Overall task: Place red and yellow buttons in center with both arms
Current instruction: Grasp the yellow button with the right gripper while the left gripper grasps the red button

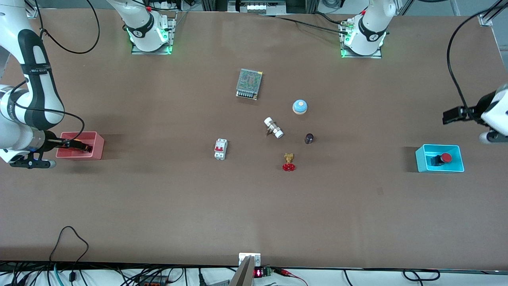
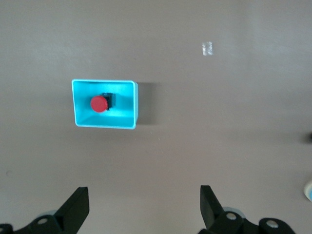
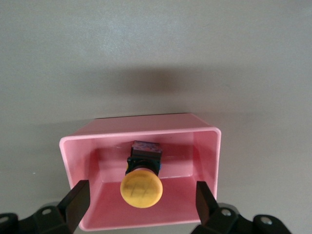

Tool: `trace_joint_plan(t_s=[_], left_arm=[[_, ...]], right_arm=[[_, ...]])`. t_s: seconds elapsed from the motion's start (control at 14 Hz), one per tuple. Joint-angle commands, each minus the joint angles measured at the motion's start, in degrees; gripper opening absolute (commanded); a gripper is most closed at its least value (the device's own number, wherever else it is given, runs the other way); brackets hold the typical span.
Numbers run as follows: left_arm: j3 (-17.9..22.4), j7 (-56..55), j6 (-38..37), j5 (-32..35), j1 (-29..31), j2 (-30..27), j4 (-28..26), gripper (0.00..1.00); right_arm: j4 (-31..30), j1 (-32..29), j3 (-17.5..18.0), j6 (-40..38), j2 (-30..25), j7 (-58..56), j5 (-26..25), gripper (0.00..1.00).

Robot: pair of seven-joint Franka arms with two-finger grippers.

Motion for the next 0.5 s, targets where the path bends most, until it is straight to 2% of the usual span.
trace_joint_plan(t_s=[0.0,0.21,0.43], left_arm=[[-0.1,4.5,10.6,1.7,3.7,0.5,-6.6,1.0],[-0.2,9.7,23.8,2.1,7.9,3.9,-12.6,1.0],[-0.7,13.8,32.9,2.0,11.6,9.4,-13.6,1.0]], right_arm=[[-0.8,0.0,0.2,2.0,0.6,-0.5,-1.0,0.94],[-0.8,-0.1,0.2,2.1,1.4,-0.7,-1.0,0.92],[-0.9,-0.1,0.2,1.5,1.5,-0.9,-1.0,0.89]])
